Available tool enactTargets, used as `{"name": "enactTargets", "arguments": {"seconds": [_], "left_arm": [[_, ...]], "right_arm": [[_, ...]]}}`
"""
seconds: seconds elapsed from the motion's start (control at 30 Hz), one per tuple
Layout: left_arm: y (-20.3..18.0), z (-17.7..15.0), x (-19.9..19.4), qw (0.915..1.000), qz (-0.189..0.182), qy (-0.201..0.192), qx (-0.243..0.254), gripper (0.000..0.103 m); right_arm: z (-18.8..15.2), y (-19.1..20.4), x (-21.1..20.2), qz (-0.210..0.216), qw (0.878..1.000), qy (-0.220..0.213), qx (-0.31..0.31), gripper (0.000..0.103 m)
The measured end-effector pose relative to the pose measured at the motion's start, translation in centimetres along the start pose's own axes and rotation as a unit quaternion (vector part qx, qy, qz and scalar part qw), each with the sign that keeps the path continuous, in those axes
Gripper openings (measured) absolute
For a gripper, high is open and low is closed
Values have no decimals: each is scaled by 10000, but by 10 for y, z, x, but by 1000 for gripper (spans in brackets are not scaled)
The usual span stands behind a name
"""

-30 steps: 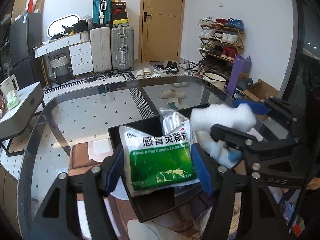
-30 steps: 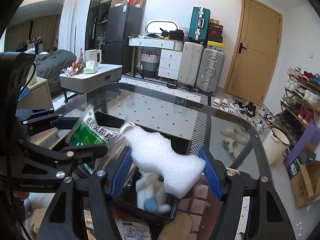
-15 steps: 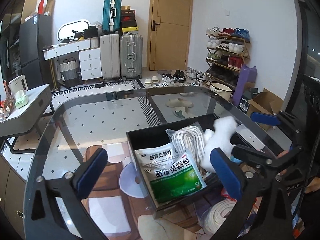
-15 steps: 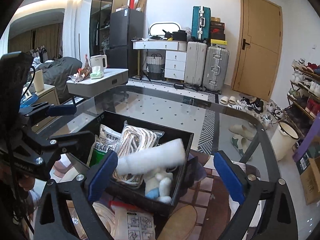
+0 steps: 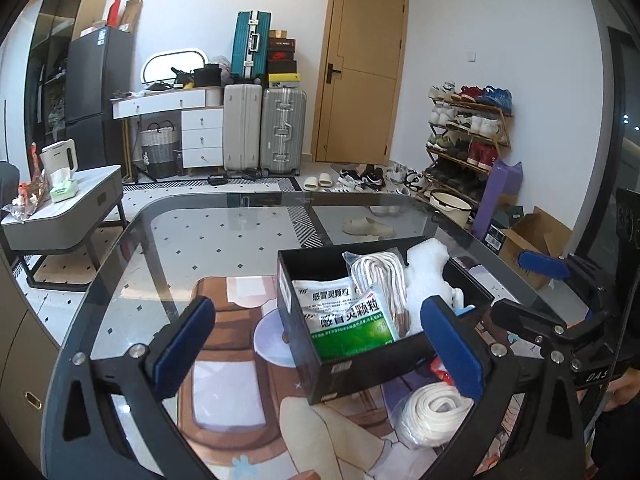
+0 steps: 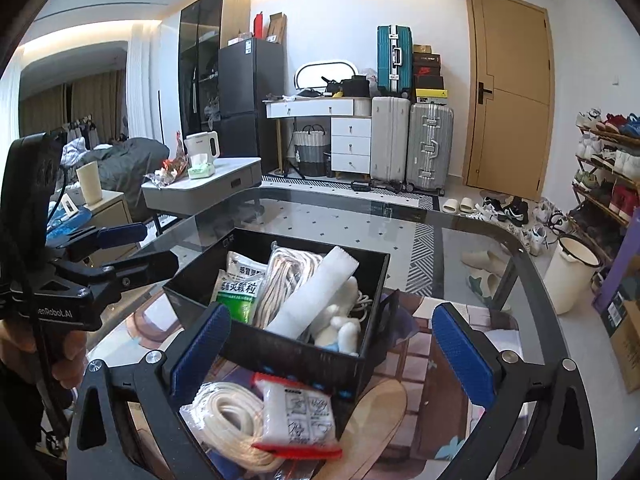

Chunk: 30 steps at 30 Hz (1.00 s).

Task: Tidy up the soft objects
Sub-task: 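Withdraw both tools from the box and move the right tool toward the red-and-white packet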

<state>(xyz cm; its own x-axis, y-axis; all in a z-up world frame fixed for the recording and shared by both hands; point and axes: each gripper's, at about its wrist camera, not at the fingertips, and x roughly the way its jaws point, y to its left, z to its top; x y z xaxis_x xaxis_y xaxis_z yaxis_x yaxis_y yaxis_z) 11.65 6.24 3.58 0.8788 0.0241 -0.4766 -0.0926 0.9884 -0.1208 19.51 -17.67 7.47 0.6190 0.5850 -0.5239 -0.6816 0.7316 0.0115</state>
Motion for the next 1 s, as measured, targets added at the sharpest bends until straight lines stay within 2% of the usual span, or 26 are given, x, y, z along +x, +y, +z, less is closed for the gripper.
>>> {"name": "enactTargets", "arguments": {"seconds": [0.3,0.53,0.63,1.0], "left_arm": [[-11,-20,-15,10000,39,6,56,103],[-18,-33,-18,9997,-29,182,142,103],[-22,-36,-19,9993,-191,264,180,103],[-27,-43,-17,9993,-140,274,221,103]], "right_arm": [[-17,7,-19,-12,10000,-30,8,102],[-31,6,-27,-65,9998,168,97,102],[-39,5,-26,-92,9995,287,119,102],[-48,0,-28,-79,9990,378,213,102]]}}
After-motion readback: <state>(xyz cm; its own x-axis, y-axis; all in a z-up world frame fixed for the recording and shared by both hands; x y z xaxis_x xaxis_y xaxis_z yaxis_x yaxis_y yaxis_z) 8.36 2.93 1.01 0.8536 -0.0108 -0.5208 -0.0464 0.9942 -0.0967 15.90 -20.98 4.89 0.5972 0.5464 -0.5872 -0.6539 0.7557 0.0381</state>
